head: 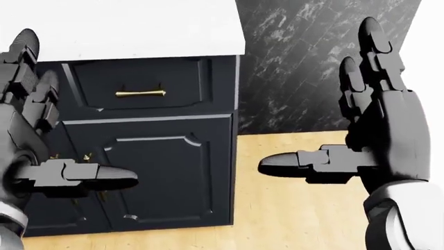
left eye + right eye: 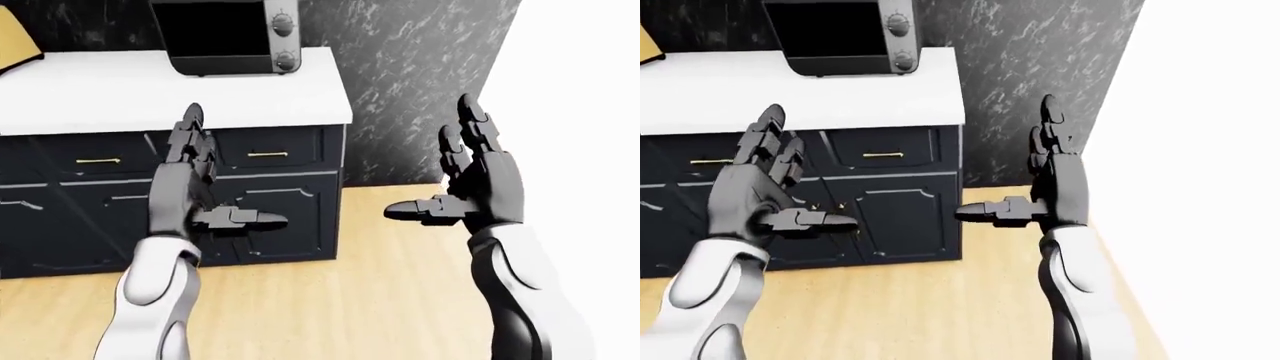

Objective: Open the toaster oven door.

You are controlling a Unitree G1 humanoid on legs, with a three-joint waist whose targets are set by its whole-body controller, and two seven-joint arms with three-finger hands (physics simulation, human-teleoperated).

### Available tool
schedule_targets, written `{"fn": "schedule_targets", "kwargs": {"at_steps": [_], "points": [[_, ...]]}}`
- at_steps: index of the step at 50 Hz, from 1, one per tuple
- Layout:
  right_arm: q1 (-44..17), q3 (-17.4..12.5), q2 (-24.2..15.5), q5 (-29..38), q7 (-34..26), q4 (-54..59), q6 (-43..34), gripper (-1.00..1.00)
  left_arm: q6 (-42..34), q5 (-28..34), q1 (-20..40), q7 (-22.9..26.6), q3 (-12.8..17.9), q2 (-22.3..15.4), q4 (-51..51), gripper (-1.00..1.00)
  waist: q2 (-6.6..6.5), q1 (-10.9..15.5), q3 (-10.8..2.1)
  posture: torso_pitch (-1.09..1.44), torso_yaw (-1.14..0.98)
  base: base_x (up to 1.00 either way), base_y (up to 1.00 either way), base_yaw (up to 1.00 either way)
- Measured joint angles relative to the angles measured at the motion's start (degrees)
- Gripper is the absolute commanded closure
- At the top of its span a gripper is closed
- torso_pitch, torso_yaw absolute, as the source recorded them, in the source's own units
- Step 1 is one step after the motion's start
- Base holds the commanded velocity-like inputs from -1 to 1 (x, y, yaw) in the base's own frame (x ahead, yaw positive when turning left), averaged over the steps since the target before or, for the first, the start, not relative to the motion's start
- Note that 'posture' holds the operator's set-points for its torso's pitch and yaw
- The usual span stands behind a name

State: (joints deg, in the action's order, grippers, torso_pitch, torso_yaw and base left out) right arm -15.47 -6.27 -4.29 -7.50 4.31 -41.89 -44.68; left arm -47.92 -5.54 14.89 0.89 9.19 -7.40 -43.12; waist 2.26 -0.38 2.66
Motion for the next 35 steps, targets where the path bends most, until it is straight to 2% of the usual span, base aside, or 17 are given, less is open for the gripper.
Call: {"fn": "schedule_targets", "kwargs": {"at_steps": [6,8,10,13,15,18,20,21,22,23,24,26,30,32,33,35], "points": [[-1.3,0.2,0.2,-2.0,0.1,-2.6,-0.1,-1.00,1.3,-0.1,0.8,-0.5,0.8,-0.2,-1.0,-1.00,-2.78,-0.4,-0.15,0.00,0.00,0.08,0.00,0.00],[-1.1,0.2,0.1,-2.6,0.3,-2.5,0.4,-1.00,1.5,-0.1,0.9,-0.6,0.5,-0.3,-1.2,-1.00,-4.33,-0.7,-0.72,0.00,0.00,0.00,0.00,0.00],[-0.1,1.1,0.3,-3.0,0.2,-1.4,0.1,-1.00,1.4,0.1,0.0,-0.7,0.6,-0.2,-0.4,-1.00,-3.17,-0.2,-0.21,0.00,0.00,0.06,0.00,0.00],[0.5,2.0,0.4,-3.4,-0.2,-0.3,-0.9,-1.00,0.2,0.6,-1.0,-1.0,0.8,-0.1,1.4,-1.00,-3.95,1.1,-0.28,0.00,0.00,0.10,0.00,0.00],[0.5,2.0,0.3,-3.5,-0.4,-1.1,-0.9,-1.00,0.0,0.8,-0.7,-1.0,0.9,-0.1,0.9,-1.00,-3.71,1.1,-0.83,0.00,0.00,0.11,0.00,0.00],[0.3,1.4,0.4,-3.5,-0.5,-2.6,0.3,-1.00,1.4,0.7,-0.3,-0.8,0.9,-0.1,-0.7,-1.00,-1.74,1.1,-0.87,0.00,0.00,0.12,0.00,0.00],[0.2,1.2,0.4,-3.6,-0.4,-3.2,1.0,-1.00,2.0,0.6,0.3,-0.7,0.8,-0.2,-1.5,-1.00,0.62,0.9,-1.13,0.00,0.00,0.05,0.05,0.00],[0.3,1.0,0.0,-3.5,-0.4,-3.2,1.2,-1.00,2.1,0.5,0.3,-0.6,0.5,0.2,-1.5,-1.00,0.52,0.2,-1.27,0.00,0.00,0.00,0.38,0.00],[0.6,0.9,0.0,-3.3,-0.4,-2.8,1.3,-1.00,1.9,0.3,0.0,-0.5,0.1,0.3,-1.3,-1.00,0.94,-0.1,-1.28,0.00,0.00,0.00,0.00,1.00],[1.4,0.4,-0.1,-3.0,-0.2,-2.7,1.4,-1.00,1.5,0.0,0.4,-0.2,-0.8,0.5,-0.4,-1.00,1.37,0.2,-1.15,0.00,0.00,0.00,0.00,1.00],[1.7,0.0,-0.1,-2.5,0.1,-2.3,1.4,-1.00,1.1,-0.3,0.5,0.1,-1.3,0.4,0.1,-1.00,1.26,0.3,-1.04,0.00,0.00,0.00,0.00,1.00],[1.4,0.4,0.0,-2.0,0.2,-1.4,1.6,-1.00,0.6,-0.6,0.1,0.3,-0.9,0.2,0.2,-1.00,0.35,0.8,-0.91,0.00,0.00,0.00,0.00,1.00],[1.5,1.4,0.3,-2.2,-0.5,-1.1,2.0,-1.00,0.8,0.2,-0.1,-0.3,0.5,0.0,-0.5,-1.00,-2.48,0.9,-0.30,0.00,0.00,0.00,0.00,1.00],[1.4,1.4,0.4,-2.4,-0.7,-1.1,2.1,-1.00,1.1,0.4,0.0,-0.5,0.5,0.0,-0.7,-1.00,-4.05,0.8,-0.42,0.00,0.00,0.00,0.27,0.50],[0.9,1.9,0.7,-2.6,-0.8,-0.9,1.9,-1.00,1.3,0.6,-0.7,-0.6,1.0,-0.1,-1.1,-1.00,-4.26,1.2,-0.66,0.00,0.00,0.00,0.00,0.00],[0.4,1.6,0.8,-3.4,-0.9,-1.8,1.7,-1.00,1.6,0.8,-0.2,-0.8,1.3,-0.2,-1.2,-1.00,-5.59,0.0,-1.31,0.00,0.00,0.00,0.00,0.00]]}}
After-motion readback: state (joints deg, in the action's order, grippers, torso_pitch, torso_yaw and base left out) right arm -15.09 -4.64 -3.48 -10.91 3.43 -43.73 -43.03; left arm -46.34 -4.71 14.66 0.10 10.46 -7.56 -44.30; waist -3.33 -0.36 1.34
